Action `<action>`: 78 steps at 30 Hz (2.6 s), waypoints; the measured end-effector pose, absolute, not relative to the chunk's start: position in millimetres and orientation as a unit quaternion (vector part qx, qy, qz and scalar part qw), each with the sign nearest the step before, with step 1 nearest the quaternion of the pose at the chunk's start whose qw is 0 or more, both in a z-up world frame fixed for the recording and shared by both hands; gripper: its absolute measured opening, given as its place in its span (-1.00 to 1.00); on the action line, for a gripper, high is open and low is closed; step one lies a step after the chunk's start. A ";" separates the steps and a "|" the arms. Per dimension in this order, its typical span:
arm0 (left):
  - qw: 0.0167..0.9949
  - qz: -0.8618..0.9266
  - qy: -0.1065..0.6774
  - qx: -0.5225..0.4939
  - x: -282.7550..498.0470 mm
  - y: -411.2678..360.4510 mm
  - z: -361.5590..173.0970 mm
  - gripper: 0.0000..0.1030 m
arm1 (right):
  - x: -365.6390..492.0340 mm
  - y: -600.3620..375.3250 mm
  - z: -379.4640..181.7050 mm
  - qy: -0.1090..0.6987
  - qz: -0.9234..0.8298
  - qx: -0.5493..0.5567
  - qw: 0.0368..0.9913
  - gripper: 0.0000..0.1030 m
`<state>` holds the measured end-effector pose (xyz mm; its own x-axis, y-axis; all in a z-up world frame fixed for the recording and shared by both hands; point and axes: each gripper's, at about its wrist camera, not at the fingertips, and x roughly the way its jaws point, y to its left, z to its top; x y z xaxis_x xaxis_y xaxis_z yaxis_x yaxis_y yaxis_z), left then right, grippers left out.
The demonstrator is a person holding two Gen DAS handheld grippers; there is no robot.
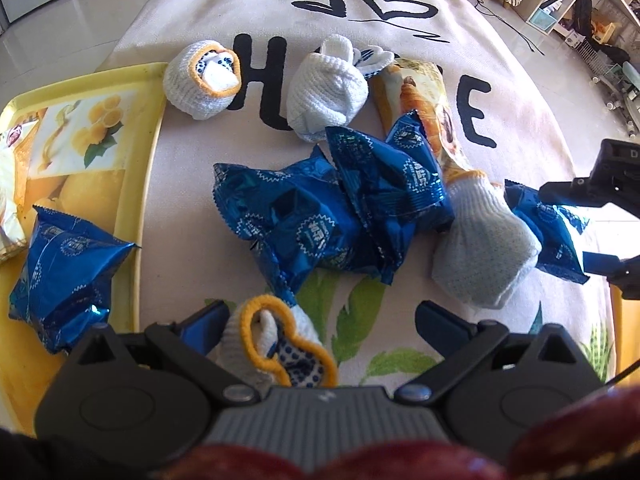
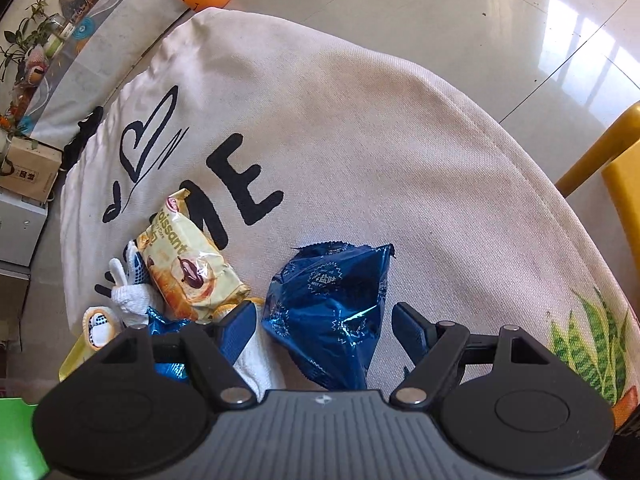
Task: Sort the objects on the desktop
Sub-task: 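Close the left gripper on an orange-cuffed white glove while the right gripper grasps a blue foil snack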
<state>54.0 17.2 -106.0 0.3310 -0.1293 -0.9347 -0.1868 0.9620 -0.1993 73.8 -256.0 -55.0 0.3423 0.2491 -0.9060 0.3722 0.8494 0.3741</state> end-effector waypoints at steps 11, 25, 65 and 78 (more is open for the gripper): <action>0.779 0.054 0.613 -0.123 59.5 24.7 -124.6 0.99 | 77.3 -248.9 -60.2 0.581 -0.039 0.266 0.769 0.47; 0.782 0.082 0.615 -0.062 63.3 6.8 -136.9 0.99 | 82.6 -238.9 -66.5 0.583 -0.042 0.238 0.776 0.47; 0.789 0.076 0.607 -0.054 69.2 6.6 -140.3 1.00 | 90.3 -209.5 -82.0 0.564 -0.066 0.119 0.814 0.75; 0.798 0.062 0.598 -0.044 72.6 7.5 -141.2 0.99 | 89.8 -209.2 -82.0 0.558 -0.067 0.095 0.822 0.60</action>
<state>72.6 7.5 -141.2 0.2782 0.0463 -0.9594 -0.1514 0.9885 0.0039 89.8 -209.2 -82.0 0.3692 -0.0042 -0.9293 0.2156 0.9731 0.0813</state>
